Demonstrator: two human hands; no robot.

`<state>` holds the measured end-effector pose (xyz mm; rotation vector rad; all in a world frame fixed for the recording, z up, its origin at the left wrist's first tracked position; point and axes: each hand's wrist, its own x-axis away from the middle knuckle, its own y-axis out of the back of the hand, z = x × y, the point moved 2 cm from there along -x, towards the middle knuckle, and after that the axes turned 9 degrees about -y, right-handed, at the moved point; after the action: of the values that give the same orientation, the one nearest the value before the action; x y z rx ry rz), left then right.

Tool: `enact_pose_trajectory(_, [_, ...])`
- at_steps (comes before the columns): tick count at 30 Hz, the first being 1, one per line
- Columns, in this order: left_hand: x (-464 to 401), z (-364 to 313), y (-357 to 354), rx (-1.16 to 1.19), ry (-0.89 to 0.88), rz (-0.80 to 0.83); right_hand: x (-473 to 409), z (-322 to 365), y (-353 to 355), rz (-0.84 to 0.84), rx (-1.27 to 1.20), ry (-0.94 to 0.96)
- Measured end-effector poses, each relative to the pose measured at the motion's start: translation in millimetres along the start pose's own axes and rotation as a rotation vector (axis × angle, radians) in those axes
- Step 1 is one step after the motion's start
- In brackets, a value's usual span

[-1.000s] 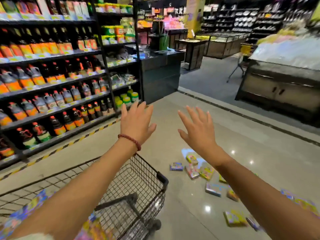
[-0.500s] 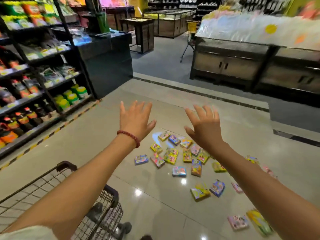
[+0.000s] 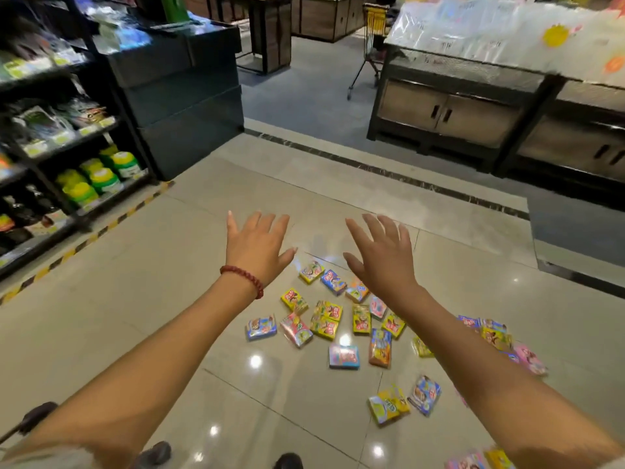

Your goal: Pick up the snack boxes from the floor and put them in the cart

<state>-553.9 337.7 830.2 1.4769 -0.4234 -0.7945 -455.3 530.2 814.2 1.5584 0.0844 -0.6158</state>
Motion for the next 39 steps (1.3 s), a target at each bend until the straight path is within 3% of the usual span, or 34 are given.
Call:
enact_pose_trajectory(9, [-54.2,46.9,-96.4,0.041,0.041,0.223,-51.6,7.8,-124.6,0.174,-0.036,0.017])
enact_pose_trajectory(14, [-74.5,61.8,-189.4,0.035,0.120,0.395,-71.5,2.8,-227.7,0.299,-0.085,0.073])
enact_pose_trajectory(21, [-64.5,74.9,-422.0,0.043,0.121,0.417,-29.9,-13.3,-454.4,0.393,-0.116,0.128])
enact_pose_trajectory(26, [-33.3,82.4,-597.9,0.062,0.142,0.626,35.8,-8.5,-625.5,0.557,-0.058,0.180])
enact_pose_trajectory(31, [-7.9,106.8,-770.8,0.022,0.152,0.695,97.6,2.9,-782.4,0.691,-0.025,0.151])
enact_pose_trajectory(35, [-13.6,137.6,-875.7,0.040,0.164,0.733,127.6,8.2,-879.2,0.769,0.028,0.078])
enact_pose_trajectory(39, [-21.0,152.5,-931.1,0.088,0.128,0.833,152.0,9.1,-927.6,0.792,0.019,-0.051])
